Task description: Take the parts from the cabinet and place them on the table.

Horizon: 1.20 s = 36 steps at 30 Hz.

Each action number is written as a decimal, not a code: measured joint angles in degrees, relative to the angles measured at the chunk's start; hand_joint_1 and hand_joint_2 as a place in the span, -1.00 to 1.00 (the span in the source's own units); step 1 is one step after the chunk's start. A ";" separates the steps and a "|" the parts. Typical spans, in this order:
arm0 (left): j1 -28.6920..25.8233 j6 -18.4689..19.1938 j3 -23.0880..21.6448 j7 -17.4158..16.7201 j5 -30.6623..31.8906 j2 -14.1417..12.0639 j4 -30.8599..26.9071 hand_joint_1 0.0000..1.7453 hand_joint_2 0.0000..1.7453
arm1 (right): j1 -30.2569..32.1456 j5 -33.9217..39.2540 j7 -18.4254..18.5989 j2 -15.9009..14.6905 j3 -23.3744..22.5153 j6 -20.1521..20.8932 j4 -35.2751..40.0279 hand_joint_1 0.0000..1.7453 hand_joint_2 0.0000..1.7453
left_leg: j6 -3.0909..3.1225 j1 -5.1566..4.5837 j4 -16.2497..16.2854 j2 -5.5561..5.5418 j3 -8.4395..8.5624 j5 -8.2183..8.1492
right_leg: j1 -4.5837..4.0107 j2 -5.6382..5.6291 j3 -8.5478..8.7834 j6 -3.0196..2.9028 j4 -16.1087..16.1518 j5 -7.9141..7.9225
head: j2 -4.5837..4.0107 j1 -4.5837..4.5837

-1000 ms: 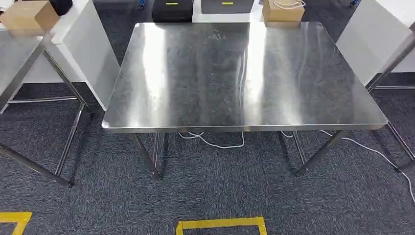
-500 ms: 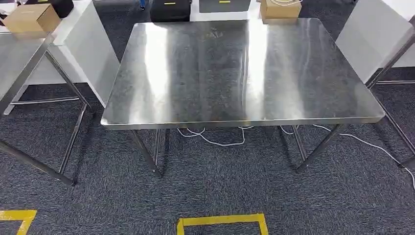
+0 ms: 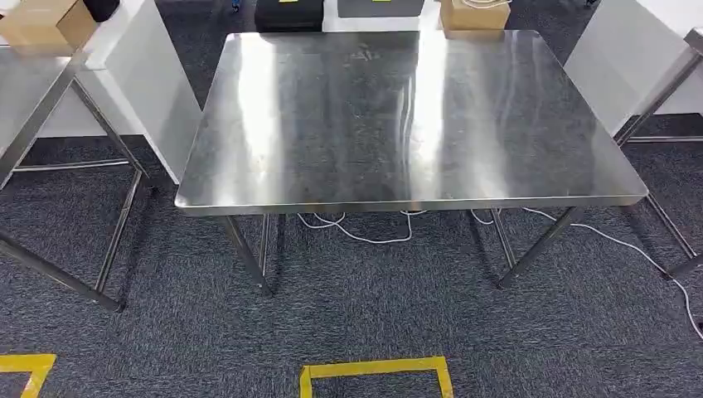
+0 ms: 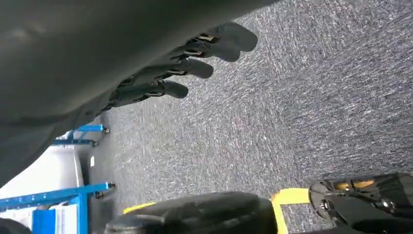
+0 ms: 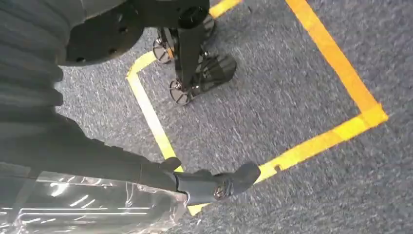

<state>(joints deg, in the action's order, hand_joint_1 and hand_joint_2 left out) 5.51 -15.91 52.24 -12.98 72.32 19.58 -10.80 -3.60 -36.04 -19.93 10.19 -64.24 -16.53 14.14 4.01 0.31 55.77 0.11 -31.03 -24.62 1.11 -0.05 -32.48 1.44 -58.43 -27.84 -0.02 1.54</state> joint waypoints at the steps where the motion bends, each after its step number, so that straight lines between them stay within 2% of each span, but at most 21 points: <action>1: 0.16 0.08 -0.04 -0.20 0.20 0.18 0.00 -1.00 -1.00 | 0.00 0.00 0.00 0.00 0.02 0.33 0.00 -1.00 1.00 | 0.17 -0.03 0.00 -0.01 -0.27 0.13 | 0.06 0.00 -1.96 -0.48 -3.95 -2.03 | 0.00 -0.05; 3: 0.22 0.17 -0.20 -0.96 1.05 0.31 0.07 -1.00 -1.00 | 0.02 -0.04 0.00 0.00 0.13 0.92 0.00 -1.00 1.00 | 0.29 -0.25 0.04 0.04 -0.91 0.46 | 0.07 0.00 -6.63 -0.70 -13.87 -5.83 | 0.00 -0.01; 4: 0.21 0.33 -0.39 -1.46 1.60 0.31 0.09 -1.00 -1.00 | 0.09 -0.02 0.00 0.00 0.18 1.22 -0.02 -1.00 1.00 | 0.26 -0.31 0.04 0.03 -1.12 0.65 | 0.07 0.00 -7.44 -0.30 -15.88 -6.11 | 0.00 -0.05; 5: 0.15 0.43 -0.55 -1.70 2.10 0.33 0.11 -1.00 -1.00 | 0.10 0.02 0.00 0.00 0.18 1.42 -0.02 -1.00 1.00 | 0.12 -0.34 0.06 0.01 -1.32 0.83 | 0.07 0.01 -6.58 0.23 -14.63 -5.37 | 0.00 0.04; 7: 0.18 0.70 -0.98 -1.77 2.58 0.40 0.11 -1.00 -1.00 | -0.02 0.02 -0.02 -0.02 0.20 1.49 -0.02 -1.00 1.00 | -0.24 -0.34 0.10 -0.05 -1.47 1.11 | 0.17 0.05 -1.12 1.30 -5.14 -1.95 | 0.00 0.02; 9: 0.33 0.85 -1.44 -1.75 2.87 0.44 0.11 -1.00 -1.00 | -0.30 0.09 -0.11 0.00 0.20 1.53 -0.02 -1.00 1.00 | -0.71 -0.87 0.62 -0.05 -1.74 1.09 | 0.12 0.40 3.99 1.23 3.83 -0.18 | 0.00 -0.22; 10: 0.40 0.90 -1.46 -1.75 2.93 0.46 0.13 -1.00 -1.00 | -0.41 0.15 -0.13 0.07 0.20 1.53 -0.02 -1.00 1.00 | -0.98 -1.04 1.12 -0.03 -1.95 0.98 | -0.02 0.16 3.61 0.54 3.71 0.55 | 0.00 -0.03; 13: 0.45 0.94 -1.49 -1.73 2.93 0.48 0.13 -1.00 -1.00 | -0.15 0.15 -0.13 0.07 0.18 1.53 -0.02 -1.00 1.00 | -1.68 -0.76 1.34 0.01 -2.20 1.35 | 0.41 0.14 3.38 -0.31 3.63 1.03 | 0.00 0.19; 15: 0.45 0.94 -1.51 -1.73 2.93 0.48 0.13 -1.00 -1.00 | -0.25 0.20 -0.15 0.20 0.18 1.55 -0.07 -1.00 1.00 | -2.53 -0.28 3.77 -0.13 -3.24 -1.17 | 0.85 0.17 3.43 -1.22 3.67 1.56 | 0.00 0.32; 18: 0.43 0.94 -1.51 -1.73 2.95 0.48 0.13 -1.00 -1.00 | -0.22 0.20 -0.15 0.20 0.18 1.55 -0.07 -1.00 1.00 | -3.64 0.32 17.57 -0.13 -8.71 -8.59 | 0.58 0.21 2.79 -1.75 3.61 1.90 | 0.00 0.56; 19: 0.39 0.94 -1.51 -1.73 2.95 0.48 0.13 -1.00 -1.00 | -0.15 0.20 -0.15 0.20 0.18 1.55 -0.07 -1.00 1.00 | -3.80 0.46 19.85 -0.12 -9.53 -9.10 | 0.55 0.21 2.64 -1.71 3.57 1.98 | 0.00 0.52; 21: 0.39 0.94 -1.49 -1.73 2.95 0.48 0.15 -1.00 -1.00 | -0.02 0.20 -0.15 0.20 0.18 1.55 -0.07 -1.00 1.00 | -3.75 0.69 16.21 -0.10 -7.16 -6.47 | 0.55 0.17 2.56 -1.73 3.55 2.12 | 0.00 0.54; 23: 0.47 0.94 -1.51 -1.73 2.95 0.48 0.15 -1.00 -1.00 | -0.03 0.20 -0.13 0.31 0.18 1.55 -0.07 -1.00 1.00 | -3.06 0.70 5.43 -0.16 -1.10 -1.69 | 0.53 0.03 2.73 -1.59 3.56 2.21 | 0.00 0.56; 24: 0.51 0.94 -1.55 -1.73 2.95 0.46 0.15 -1.00 -1.00 | -0.05 0.18 -0.15 0.52 0.18 1.55 -0.11 -1.00 1.00 | -2.56 0.53 1.68 -0.38 0.83 -1.70 | 0.56 0.04 2.66 -1.43 3.58 2.30 | 0.00 0.48; 25: 0.58 0.94 -1.60 -1.73 2.95 0.46 0.15 -1.00 -1.00 | -0.14 0.18 -0.15 0.57 0.20 1.55 -0.11 -1.00 1.00 | -2.34 0.15 1.47 -0.32 0.76 -1.68 | 0.03 0.06 2.29 -1.06 3.49 2.50 | 0.00 0.47; 27: 0.58 0.96 -1.68 -1.66 2.98 0.46 0.15 -1.00 -1.00 | -0.24 0.17 -0.15 0.63 0.20 1.64 -0.11 -1.00 1.00 | -1.99 -0.13 1.58 -0.33 0.20 -1.60 | 0.34 0.10 2.06 -0.38 3.71 2.81 | 0.00 0.47; 29: 0.61 1.39 -1.66 -1.23 2.93 0.46 0.15 -1.00 -1.00 | -0.25 0.15 -0.41 0.75 0.22 2.10 -0.11 -1.00 1.00 | -0.82 0.35 -0.22 -0.22 0.75 -0.33 | -0.08 0.15 1.95 0.39 3.92 2.95 | 0.00 0.50; 31: 0.82 2.21 -1.68 -0.76 2.91 0.48 0.15 -1.00 -1.00 | -0.26 0.07 -0.79 0.57 0.22 2.49 -0.13 -1.00 1.00 | -0.12 0.21 -0.76 0.00 0.37 0.54 | 0.07 0.11 -0.76 -0.46 -1.12 -0.42 | 0.00 0.23; 33: 0.83 2.60 -1.68 -0.20 2.93 0.40 0.15 -1.00 -1.00 | -0.21 0.00 -0.83 0.55 0.22 2.78 -0.13 -1.00 1.00 | 0.05 -0.03 -0.71 0.09 -0.33 0.86 | 0.28 0.11 -5.11 -0.93 -10.78 -4.66 | 0.00 0.15; 35: 0.82 2.64 -1.70 0.26 3.15 0.15 0.15 -1.00 -1.00 | -0.04 0.00 -0.83 0.55 0.22 2.95 -0.13 -1.00 1.00 | -0.14 -0.13 -0.65 0.08 -0.98 1.32 | 0.40 0.12 -6.36 -0.12 -14.17 -5.34 | 0.00 0.02; 36: 0.82 2.73 -1.70 0.46 3.37 0.04 0.15 -1.00 -1.00 | -0.02 0.00 -0.85 0.52 0.22 3.15 -0.13 -1.00 1.00 | -0.38 -0.13 -0.54 0.02 -1.24 1.48 | 0.53 0.13 -4.68 0.57 -11.50 -4.16 | 0.00 -0.01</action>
<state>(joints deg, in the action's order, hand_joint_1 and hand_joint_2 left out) 6.33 -13.18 50.53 -12.52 75.69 19.63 -10.64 -3.62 -36.04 -20.79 10.71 -64.02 -13.38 14.01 3.63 0.18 55.23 0.13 -32.27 -23.13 1.65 0.07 -37.16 2.01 -69.93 -32.00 -0.02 1.53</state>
